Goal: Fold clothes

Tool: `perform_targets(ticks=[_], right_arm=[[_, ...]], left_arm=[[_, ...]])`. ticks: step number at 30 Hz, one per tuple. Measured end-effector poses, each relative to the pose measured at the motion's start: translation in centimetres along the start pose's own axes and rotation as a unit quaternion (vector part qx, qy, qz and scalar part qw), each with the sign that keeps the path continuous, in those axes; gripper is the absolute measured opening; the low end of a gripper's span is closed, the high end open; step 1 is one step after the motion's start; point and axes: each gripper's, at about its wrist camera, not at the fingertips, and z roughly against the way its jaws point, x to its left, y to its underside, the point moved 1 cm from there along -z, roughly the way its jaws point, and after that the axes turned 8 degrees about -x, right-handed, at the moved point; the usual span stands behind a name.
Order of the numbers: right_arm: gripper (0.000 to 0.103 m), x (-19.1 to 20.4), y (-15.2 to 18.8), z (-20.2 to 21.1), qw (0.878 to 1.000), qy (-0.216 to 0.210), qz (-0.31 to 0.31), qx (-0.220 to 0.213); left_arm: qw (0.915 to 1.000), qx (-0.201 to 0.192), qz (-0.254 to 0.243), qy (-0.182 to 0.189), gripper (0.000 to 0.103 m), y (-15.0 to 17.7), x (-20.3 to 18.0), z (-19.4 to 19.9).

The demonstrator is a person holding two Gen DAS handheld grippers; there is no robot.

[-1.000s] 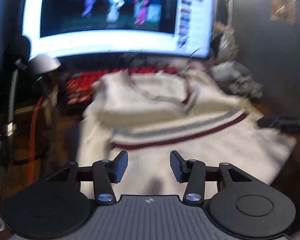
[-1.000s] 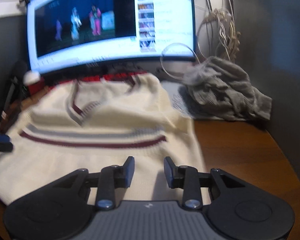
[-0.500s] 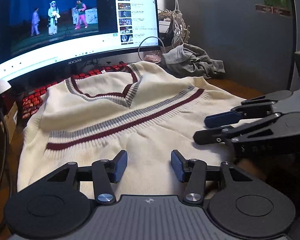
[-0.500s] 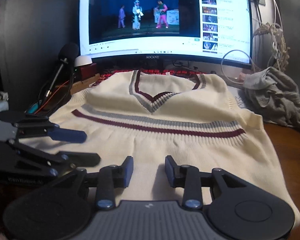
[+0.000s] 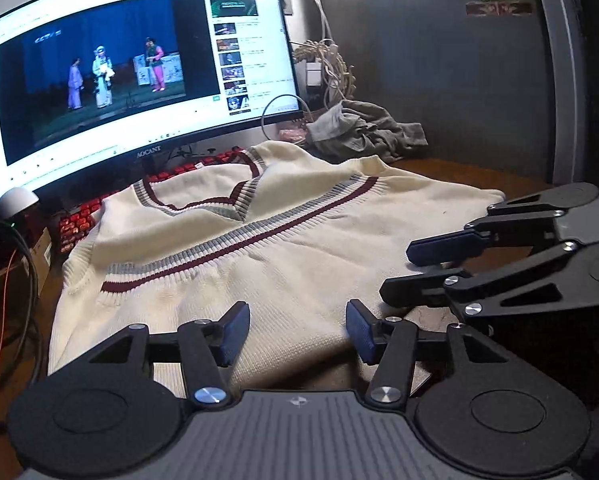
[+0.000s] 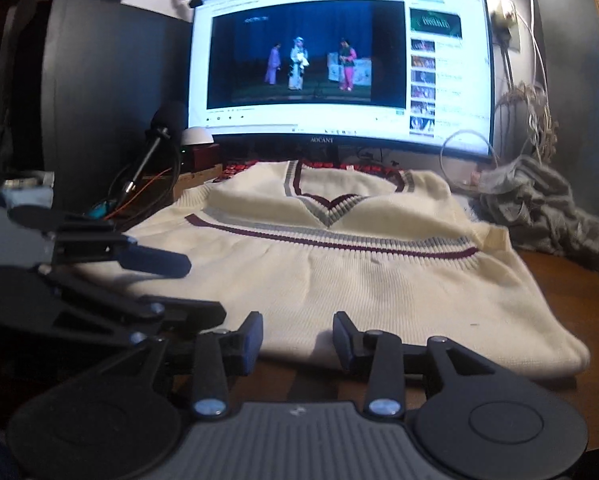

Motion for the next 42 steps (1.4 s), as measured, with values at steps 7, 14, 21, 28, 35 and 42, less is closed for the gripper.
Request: perform_targets(ticks=[7,14,21,28,35,42], right_arm=[[0.037,-0.5,0.3,-0.4,1.000,-0.010,-0.016,-0.015],[0.041,-2.5,1.4,0.8,0.999,0.017,-0.005,-0.036],[0.041,-6.1,2.5,2.8,0.996,0.067,-0.020,-0.053],[0.041,-9.5,3.3,4.2,0.993,0.088,-0.045,-0.066],[0.042,-11.5,3.5,5.0,0.989,0.113,-0.067,-0.071],[0.046,-10.0,3.3,4.2,0.991,0.091,-0.066,-0.068]], left_arm=[[0.9996,-0.003,0.027,0.001,0.060,0.3,0.7,0.0],[0.9985,-0.001,0.055,0.006,0.065,0.5,1.4,-0.2],[0.9983,0.002,0.057,0.009,0.065,0.5,1.5,-0.3],[0.9982,0.005,0.058,0.011,0.066,0.4,1.6,-0.4],[0.9982,0.006,0.058,0.012,0.066,0.4,1.6,-0.4],[0.9982,0.007,0.059,0.013,0.066,0.4,1.6,-0.4]])
